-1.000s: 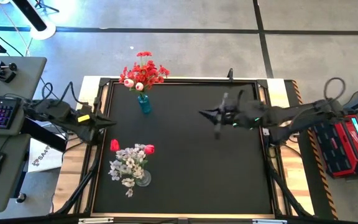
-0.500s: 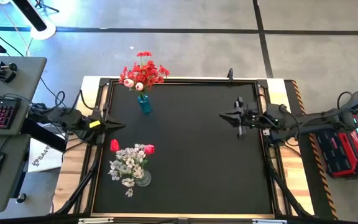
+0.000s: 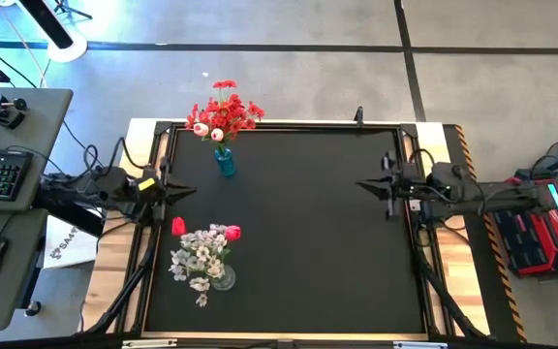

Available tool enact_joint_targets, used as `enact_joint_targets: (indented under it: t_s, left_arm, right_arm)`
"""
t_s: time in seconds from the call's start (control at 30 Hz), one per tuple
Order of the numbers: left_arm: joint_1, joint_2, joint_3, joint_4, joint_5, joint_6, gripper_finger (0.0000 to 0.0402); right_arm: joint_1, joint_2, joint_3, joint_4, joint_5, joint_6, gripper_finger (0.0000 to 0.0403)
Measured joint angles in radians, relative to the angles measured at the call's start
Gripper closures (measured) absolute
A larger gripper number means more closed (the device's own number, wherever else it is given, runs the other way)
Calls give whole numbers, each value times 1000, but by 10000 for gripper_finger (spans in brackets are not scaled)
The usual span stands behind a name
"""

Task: Sort flowers into vase by color
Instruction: Return to Home Position

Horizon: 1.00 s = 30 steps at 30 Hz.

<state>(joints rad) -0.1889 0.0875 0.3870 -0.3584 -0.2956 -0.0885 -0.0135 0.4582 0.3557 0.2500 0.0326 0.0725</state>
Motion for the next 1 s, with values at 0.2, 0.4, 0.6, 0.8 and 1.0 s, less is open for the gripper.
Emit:
enact_joint_targets:
  t_s: [0.2,0.4,0.6,0.8,1.0]
  left_arm:
    - [20,-56,0,-19,34,-4,401]
    - [20,-61,0,-24,43,-15,401]
    - [19,43,0,-27,80,4,401]
    - [19,94,-1,-30,84,-2,401]
    - [19,70,-61,-24,84,-43,401]
  right_arm:
    - [-20,-156,-16,-105,10,-23,403]
    - [-19,-241,-177,59,7,81,403]
    - [-19,-258,-274,124,7,155,403]
    - [-19,-258,-272,83,3,100,403]
    - [-19,-258,-272,52,3,86,403]
